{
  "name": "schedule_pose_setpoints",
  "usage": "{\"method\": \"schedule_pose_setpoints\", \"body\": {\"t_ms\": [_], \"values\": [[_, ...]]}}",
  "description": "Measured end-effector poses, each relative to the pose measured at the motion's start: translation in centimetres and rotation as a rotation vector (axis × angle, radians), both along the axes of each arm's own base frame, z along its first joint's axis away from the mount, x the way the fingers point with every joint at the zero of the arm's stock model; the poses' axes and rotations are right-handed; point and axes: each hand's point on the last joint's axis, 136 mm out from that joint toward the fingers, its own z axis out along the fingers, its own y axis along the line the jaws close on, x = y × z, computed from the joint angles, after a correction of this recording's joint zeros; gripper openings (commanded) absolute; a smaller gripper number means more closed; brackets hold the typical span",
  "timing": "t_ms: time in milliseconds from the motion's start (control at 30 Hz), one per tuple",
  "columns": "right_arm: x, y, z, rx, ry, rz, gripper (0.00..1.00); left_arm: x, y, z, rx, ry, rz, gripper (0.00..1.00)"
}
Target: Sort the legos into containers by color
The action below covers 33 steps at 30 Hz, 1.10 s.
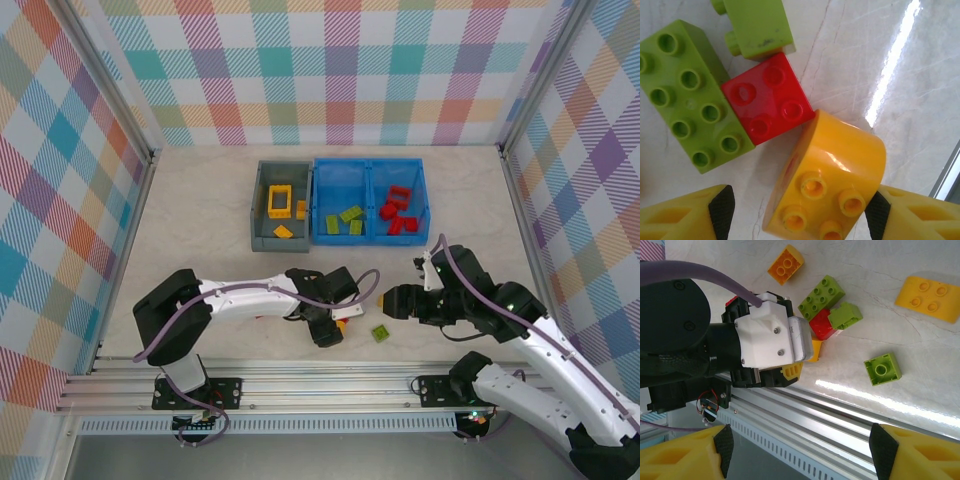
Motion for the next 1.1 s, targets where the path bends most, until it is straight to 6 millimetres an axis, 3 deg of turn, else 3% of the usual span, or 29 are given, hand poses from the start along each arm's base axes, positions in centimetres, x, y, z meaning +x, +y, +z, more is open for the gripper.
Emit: {"method": "schedule_pose_setpoints", "body": {"t_ms": [167,367,467,633,767,867,1000,1100], "values": [[0.1,0.0,-0.1,-0.004,0.005,0.000,0.73,-0.6,-0.4,-1.2,0.014,0.016,-0.008,0.55],[0.1,0.0,-0.1,-0.004,0.005,0.000,0.73,-0.9,-0.7,-2.0,0.020,0.019,-0.006,0.28],[0.1,0.0,-0.1,-0.004,0.005,0.000,0.73,-1.1,-0.8,-1.9,0.019,0.011,-0.002,0.21],[0.2,0.0,-0.1,-0.008,0.004,-0.002,0.73,-1.6,0.1,-1.1,0.013,-0.008,0.026,0.20],[0.9,0.4,0.9,-0.005,-0.016,-0.004,0.73,-1.6,1.8,2.6,-0.056,-0.047,0.106,0.21],[1.7,1.0,1.8,0.002,-0.046,0.011,0.72,-0.4,2.8,7.1,-0.182,-0.087,0.210,0.22],[2.9,3.1,3.1,-0.005,-0.103,0.083,0.72,4.7,6.7,11.9,-0.299,-0.147,0.463,0.23],[3.6,6.0,4.3,-0.020,-0.165,0.175,0.72,9.2,10.1,14.0,-0.303,-0.187,0.659,0.23]]}}
